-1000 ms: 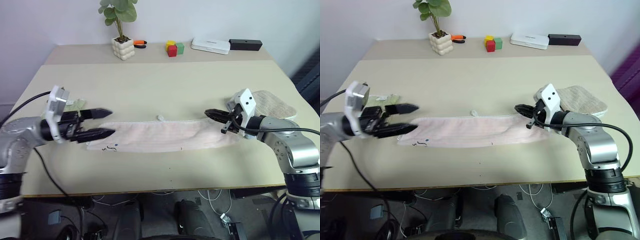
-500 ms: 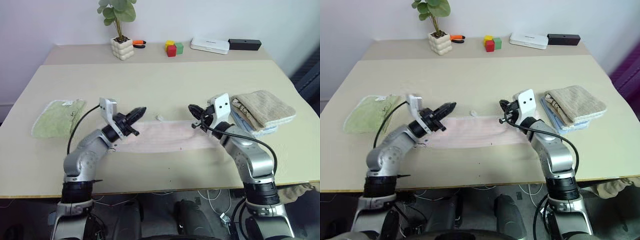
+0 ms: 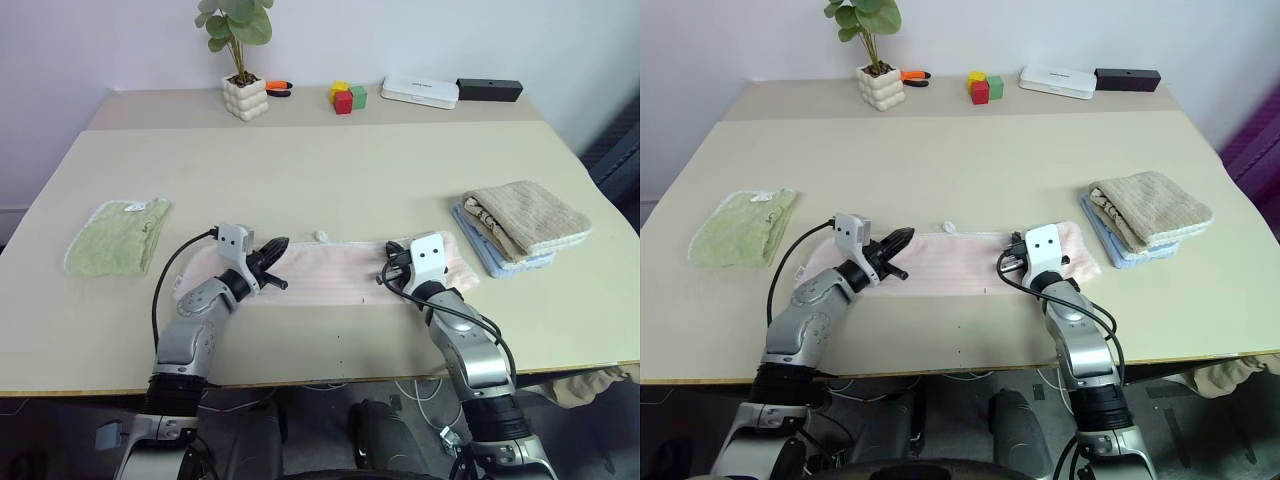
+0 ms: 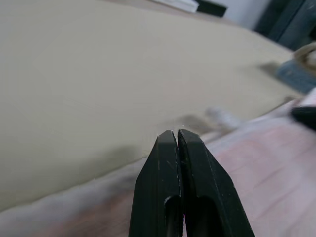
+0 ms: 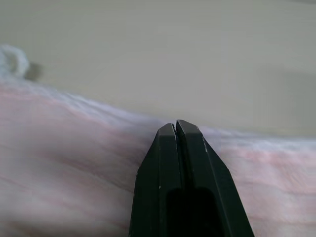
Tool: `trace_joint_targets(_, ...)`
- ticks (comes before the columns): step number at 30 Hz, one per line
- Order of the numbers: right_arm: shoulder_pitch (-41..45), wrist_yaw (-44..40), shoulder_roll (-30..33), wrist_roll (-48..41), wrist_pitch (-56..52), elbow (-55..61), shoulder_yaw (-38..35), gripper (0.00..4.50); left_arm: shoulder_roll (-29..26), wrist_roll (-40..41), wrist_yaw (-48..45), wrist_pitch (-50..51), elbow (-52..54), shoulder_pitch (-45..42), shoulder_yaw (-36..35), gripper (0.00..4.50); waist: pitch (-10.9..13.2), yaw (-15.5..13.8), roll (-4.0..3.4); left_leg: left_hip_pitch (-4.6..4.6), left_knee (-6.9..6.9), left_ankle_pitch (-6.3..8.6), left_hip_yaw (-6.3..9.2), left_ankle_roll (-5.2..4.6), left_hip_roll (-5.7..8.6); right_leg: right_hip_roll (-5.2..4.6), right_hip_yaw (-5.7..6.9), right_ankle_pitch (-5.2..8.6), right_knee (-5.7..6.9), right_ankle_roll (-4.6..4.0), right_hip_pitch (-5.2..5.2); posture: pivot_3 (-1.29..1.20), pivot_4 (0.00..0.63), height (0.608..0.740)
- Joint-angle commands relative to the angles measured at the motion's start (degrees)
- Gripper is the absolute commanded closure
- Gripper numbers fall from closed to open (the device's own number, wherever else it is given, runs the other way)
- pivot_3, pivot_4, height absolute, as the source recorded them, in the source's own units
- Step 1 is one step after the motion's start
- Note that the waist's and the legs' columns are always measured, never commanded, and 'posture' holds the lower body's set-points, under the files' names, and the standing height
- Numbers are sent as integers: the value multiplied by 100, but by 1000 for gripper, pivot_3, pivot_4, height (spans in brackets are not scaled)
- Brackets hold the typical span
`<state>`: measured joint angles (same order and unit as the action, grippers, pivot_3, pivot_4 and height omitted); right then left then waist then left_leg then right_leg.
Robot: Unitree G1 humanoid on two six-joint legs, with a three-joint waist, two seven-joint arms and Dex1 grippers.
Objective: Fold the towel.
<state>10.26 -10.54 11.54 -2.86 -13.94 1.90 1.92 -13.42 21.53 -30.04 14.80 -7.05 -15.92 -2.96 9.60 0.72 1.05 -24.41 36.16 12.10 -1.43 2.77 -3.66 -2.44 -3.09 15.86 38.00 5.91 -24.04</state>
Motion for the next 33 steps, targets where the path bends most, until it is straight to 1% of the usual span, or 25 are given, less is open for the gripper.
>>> trace_joint_targets(1, 3, 132, 119, 95, 316, -201, -274, 4500, -140, -156, -47, -467, -373, 7, -241, 4437, -3, -4, 1, 1, 0, 0, 0, 0, 0, -1, 0, 0, -1, 0, 3, 0, 150, 740)
trace_joint_targets(8, 55, 221, 354, 248, 648, -703, -486, 4500, -393, -125, -158, -805, -645, 7, -506, 4437, -4, 6, 3, 48, -10, 1, 0, 0, -1, -1, 2, 2, -15, -2, 51, 0, 150, 740)
trace_joint_targets(14, 188, 384, 496, 226, 558, -950, -768, 4500, -538, 42, -266, -802, -734, 24, -740, 4437, -5, 0, 3, 61, -11, 2, 0, 0, -1, -4, 4, 3, -33, -5, 72, 0, 150, 740)
trace_joint_targets(21, 171, 144, 541, 118, 465, -817, -785, 4500, -516, 276, -312, -646, -640, 47, -897, 4437, -5, 1, 4, 61, -15, 2, 0, -1, 0, -6, 5, 2, -47, -3, 79, 0, 150, 740)
trace_joint_targets(23, 146, -26, 496, -124, 447, -770, -885, 4500, -504, 395, -340, -546, -633, 34, -957, 4437, -5, 3, 4, 61, -15, 3, 0, -1, 0, -6, 5, 2, -48, -4, 80, 0, 150, 740)
trace_joint_targets(24, 145, -100, 452, -275, 441, -703, -956, 4256, -498, 480, -375, -491, -608, 28, -990, 4207, -5, 3, 4, 61, -15, 3, 0, -1, 0, -6, 5, 2, -48, -4, 80, 0, 150, 740)
trace_joint_targets(26, 169, -224, 443, -429, 322, -499, -971, 3638, -550, 513, -490, -467, -517, 21, -974, 3559, -5, 8, 4, 61, -16, 3, 0, -1, 0, -6, 5, 2, -49, -3, 79, 0, 150, 740)
trace_joint_targets(27, 191, -309, 435, -542, 269, -382, -982, 3155, -572, 573, -571, -396, -434, 19, -962, 3104, -4, 10, 4, 61, -17, 3, 0, -1, 0, -6, 5, 2, -49, -3, 79, 0, 150, 740)
trace_joint_targets(29, 294, -449, 429, -848, 41, -70, -1072, 2209, -710, 433, -634, -424, -285, -46, -890, 2123, -4, 15, 4, 60, -18, 3, 0, -1, -1, -6, 5, 2, -49, -3, 78, 0, 150, 740)
trace_joint_targets(30, 339, -494, 445, -976, -71, 61, -1126, 1663, -778, 414, -711, -407, -197, -70, -855, 1647, -3, 16, 5, 60, -19, 3, 0, -1, -1, -5, 5, 2, -49, -3, 77, 0, 150, 740)
trace_joint_targets(32, 387, -509, 544, -1107, -352, 316, -1208, 758, -913, 442, -815, -311, -45, -154, -837, 682, -3, 11, 4, 59, -21, 3, 0, -1, -1, -5, 5, 2, -50, -3, 74, 0, 150, 740)
trace_joint_targets(33, 381, -573, 625, -1160, -465, 462, -1221, 205, -992, 494, -909, -239, 33, -194, -835, 128, -3, 5, 4, 56, -20, 3, 0, -1, -1, -6, 5, 2, -50, -4, 73, 0, 150, 740)
